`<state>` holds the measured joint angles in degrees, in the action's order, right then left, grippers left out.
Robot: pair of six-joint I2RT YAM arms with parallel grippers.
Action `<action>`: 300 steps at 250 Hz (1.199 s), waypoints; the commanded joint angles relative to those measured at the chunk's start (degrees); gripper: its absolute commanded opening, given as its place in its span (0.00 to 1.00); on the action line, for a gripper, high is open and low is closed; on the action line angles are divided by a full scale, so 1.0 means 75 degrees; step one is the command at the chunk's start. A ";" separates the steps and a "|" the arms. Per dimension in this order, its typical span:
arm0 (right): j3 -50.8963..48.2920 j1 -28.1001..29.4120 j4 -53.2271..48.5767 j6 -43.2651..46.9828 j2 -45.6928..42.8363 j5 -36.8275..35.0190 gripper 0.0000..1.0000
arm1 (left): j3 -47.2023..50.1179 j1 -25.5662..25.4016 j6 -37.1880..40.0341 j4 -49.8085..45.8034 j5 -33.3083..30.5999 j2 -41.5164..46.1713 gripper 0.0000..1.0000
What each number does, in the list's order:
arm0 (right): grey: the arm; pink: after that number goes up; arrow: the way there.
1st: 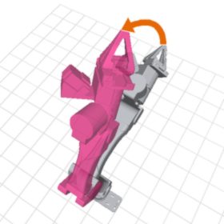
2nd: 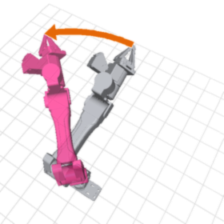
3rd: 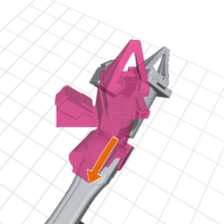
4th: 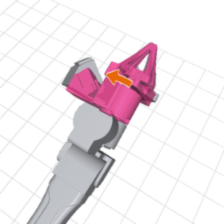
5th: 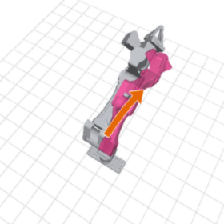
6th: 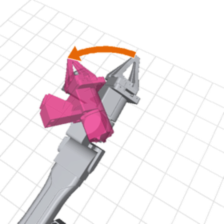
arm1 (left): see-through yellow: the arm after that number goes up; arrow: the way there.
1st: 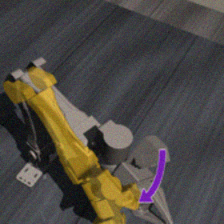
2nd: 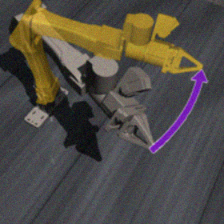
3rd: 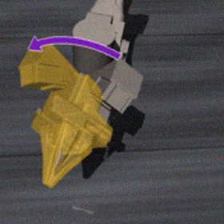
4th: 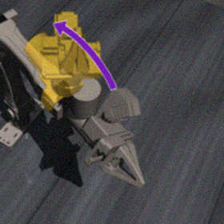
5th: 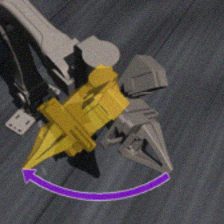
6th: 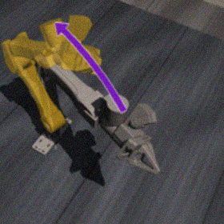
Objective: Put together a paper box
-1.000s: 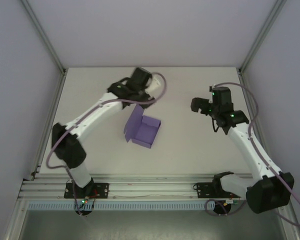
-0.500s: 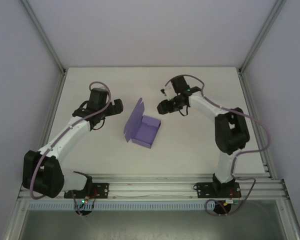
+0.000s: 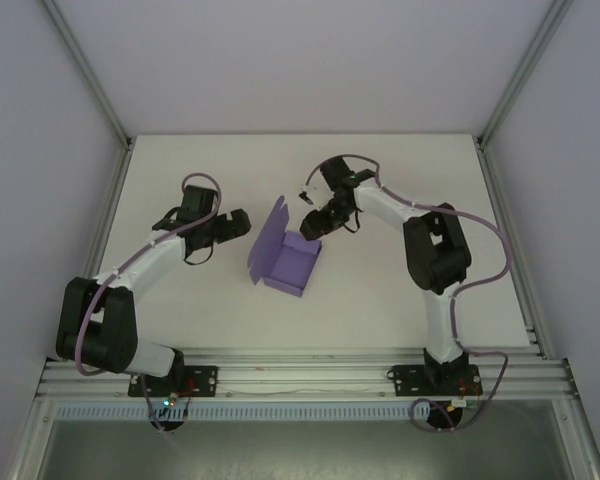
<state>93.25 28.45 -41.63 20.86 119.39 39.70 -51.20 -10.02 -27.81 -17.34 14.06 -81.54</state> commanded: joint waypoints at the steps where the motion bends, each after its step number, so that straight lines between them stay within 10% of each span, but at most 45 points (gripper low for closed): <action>1: 0.0178 0.0101 -0.0305 0.0130 0.0287 0.0063 0.43 | 0.0041 0.0012 0.0048 0.0182 0.0170 -0.0074 1.00; 113: 0.0164 0.0426 -0.0180 -0.0442 0.0748 -0.1509 0.07 | 0.0097 0.0012 0.0158 0.0217 0.0328 -0.0106 1.00; 300: -0.0260 0.1412 -0.0809 -0.1785 0.1538 -0.5616 0.16 | 0.0029 0.0012 0.0346 0.0026 0.0081 -0.0006 1.00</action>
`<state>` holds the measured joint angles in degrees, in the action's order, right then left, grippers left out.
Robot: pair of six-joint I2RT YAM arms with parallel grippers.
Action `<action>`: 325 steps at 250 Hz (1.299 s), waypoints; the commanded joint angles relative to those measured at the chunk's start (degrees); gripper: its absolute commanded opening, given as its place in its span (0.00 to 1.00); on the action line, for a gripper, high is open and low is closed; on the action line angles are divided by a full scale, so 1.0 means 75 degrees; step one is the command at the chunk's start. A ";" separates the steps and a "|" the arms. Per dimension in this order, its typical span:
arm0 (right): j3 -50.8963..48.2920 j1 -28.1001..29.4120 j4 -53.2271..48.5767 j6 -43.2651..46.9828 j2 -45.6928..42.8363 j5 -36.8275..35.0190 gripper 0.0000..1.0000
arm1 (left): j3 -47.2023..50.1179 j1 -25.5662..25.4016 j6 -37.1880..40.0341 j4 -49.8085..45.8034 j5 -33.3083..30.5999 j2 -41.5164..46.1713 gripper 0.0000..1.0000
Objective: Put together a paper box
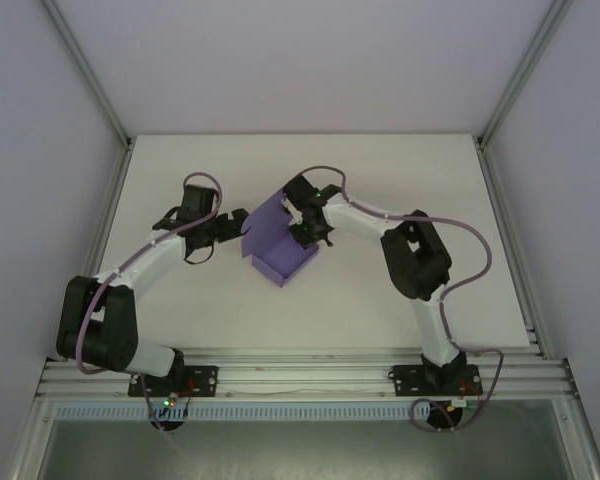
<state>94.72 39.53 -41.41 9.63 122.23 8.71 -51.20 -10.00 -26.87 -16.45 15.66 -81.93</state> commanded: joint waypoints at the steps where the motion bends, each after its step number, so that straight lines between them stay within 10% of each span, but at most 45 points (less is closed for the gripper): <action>1: -0.0454 -0.0067 -0.0846 -0.0287 0.1167 -0.1504 0.16 | 0.0035 0.0009 0.0220 -0.0099 -0.0137 0.0053 1.00; 78: -0.0454 0.0077 -0.0796 -0.0440 0.1364 -0.2504 0.00 | 0.0092 0.0009 0.0286 -0.0189 -0.0375 0.0330 1.00; 167: -0.2130 0.0084 0.2615 -0.0055 -0.1511 -0.3010 0.00 | 0.0084 0.0015 0.0336 0.0008 -0.0337 0.0467 1.00; 276: -0.3973 -0.0336 0.4731 -0.0668 -0.5340 -0.0200 0.00 | -0.0395 0.0368 0.0401 0.0942 0.0937 -0.0203 1.00; 325: -0.4459 -0.0769 0.5496 -0.1387 -0.6034 0.1807 0.00 | -0.0281 0.0349 0.0382 0.2837 0.4017 -0.0473 1.00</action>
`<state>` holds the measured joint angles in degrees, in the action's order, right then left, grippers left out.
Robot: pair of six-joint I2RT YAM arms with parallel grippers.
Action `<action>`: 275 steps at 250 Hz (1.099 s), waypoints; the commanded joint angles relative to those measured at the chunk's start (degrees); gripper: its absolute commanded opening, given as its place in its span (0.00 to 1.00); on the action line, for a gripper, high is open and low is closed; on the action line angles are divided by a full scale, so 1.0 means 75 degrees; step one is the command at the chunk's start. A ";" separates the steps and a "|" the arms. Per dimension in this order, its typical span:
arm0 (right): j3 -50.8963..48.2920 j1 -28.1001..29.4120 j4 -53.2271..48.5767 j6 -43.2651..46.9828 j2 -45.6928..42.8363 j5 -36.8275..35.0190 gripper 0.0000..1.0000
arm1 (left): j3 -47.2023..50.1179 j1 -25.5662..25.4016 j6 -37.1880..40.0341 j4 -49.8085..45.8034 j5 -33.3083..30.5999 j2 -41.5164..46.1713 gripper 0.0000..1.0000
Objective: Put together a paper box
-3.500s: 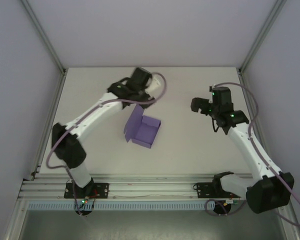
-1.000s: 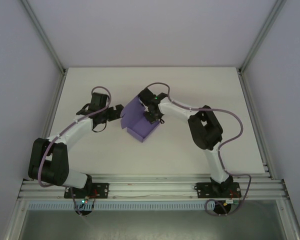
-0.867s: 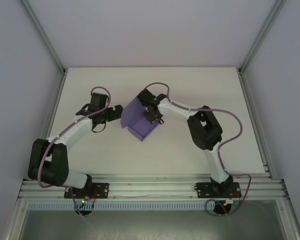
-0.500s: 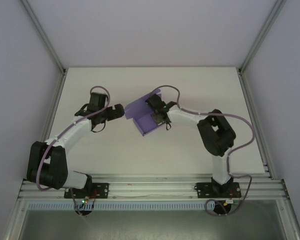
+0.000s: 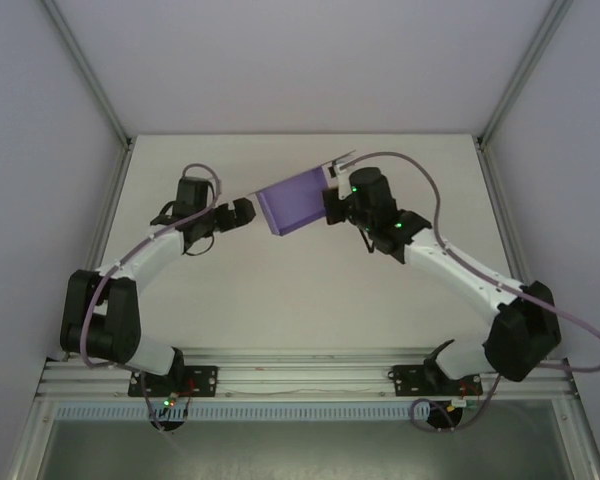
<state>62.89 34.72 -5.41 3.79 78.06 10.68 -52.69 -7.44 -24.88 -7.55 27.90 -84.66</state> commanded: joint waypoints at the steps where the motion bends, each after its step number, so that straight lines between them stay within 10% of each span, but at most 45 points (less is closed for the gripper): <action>1: -0.0223 -0.0129 0.0697 -0.0616 -0.0143 0.1572 0.00 | -0.0074 0.0002 0.0112 0.1692 0.2461 -0.0111 1.00; 28: -0.0275 -0.0125 0.0877 -0.0751 -0.0001 0.2241 0.00 | -0.0096 -0.0123 0.0159 0.2284 0.3754 -0.0223 1.00; 109: 0.0029 -0.0098 0.0925 -0.0821 0.0785 0.2991 0.00 | -0.0412 -0.0770 0.0769 0.2334 0.4089 -0.0279 1.00; 223: 0.1185 0.1226 -0.0887 0.0214 0.2453 -0.2104 0.00 | -0.1304 -0.1334 0.1399 0.1740 0.3923 -0.0454 1.00; 275: 0.1217 0.1338 -0.0589 -0.0060 0.2321 -0.2386 0.00 | -0.1320 -0.1352 0.1430 0.1553 0.3467 -0.0442 1.00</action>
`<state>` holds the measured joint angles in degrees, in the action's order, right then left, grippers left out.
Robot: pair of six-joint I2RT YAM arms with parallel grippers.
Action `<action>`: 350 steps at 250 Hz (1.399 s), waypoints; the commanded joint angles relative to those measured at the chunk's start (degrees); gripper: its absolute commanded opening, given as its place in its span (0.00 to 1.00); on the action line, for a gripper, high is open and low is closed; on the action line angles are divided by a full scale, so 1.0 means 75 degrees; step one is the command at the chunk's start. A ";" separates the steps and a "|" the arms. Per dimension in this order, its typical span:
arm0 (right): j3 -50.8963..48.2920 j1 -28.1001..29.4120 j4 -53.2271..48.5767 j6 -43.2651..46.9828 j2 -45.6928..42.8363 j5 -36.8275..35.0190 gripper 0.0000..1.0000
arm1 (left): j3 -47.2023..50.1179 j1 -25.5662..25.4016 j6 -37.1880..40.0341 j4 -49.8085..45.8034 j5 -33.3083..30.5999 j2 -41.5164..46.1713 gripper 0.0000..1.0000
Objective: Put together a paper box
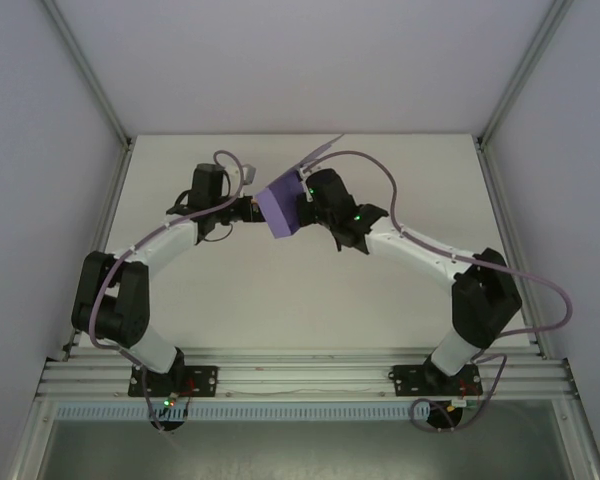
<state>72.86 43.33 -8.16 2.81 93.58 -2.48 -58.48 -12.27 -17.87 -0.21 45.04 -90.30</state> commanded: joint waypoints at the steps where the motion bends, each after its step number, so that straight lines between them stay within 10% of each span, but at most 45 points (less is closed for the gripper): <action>1: -0.0121 0.0189 -0.0217 0.0071 0.0239 -0.0631 0.00 | -0.0542 -0.0707 0.0495 0.0564 0.1169 0.0310 1.00; 160: -0.1098 -0.0726 -0.2208 -0.1481 -0.1891 -0.2167 0.00 | 0.0578 0.0276 -0.0008 -0.1583 -0.3461 0.0562 1.00; 292: -0.0462 -0.0486 -0.3316 -0.4799 0.1270 -0.1975 0.00 | 0.1021 0.0278 -0.0001 -0.1382 -0.3331 0.1572 1.00; 350: -0.0442 -0.0453 -0.3378 -0.4753 0.1222 -0.1892 0.30 | 0.0939 0.0274 0.0117 -0.1197 -0.2951 0.1634 1.00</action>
<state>68.18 39.62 -31.35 -31.75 104.40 -15.59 -51.27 -10.11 -17.91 -10.92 21.02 -79.81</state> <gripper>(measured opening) 0.213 0.994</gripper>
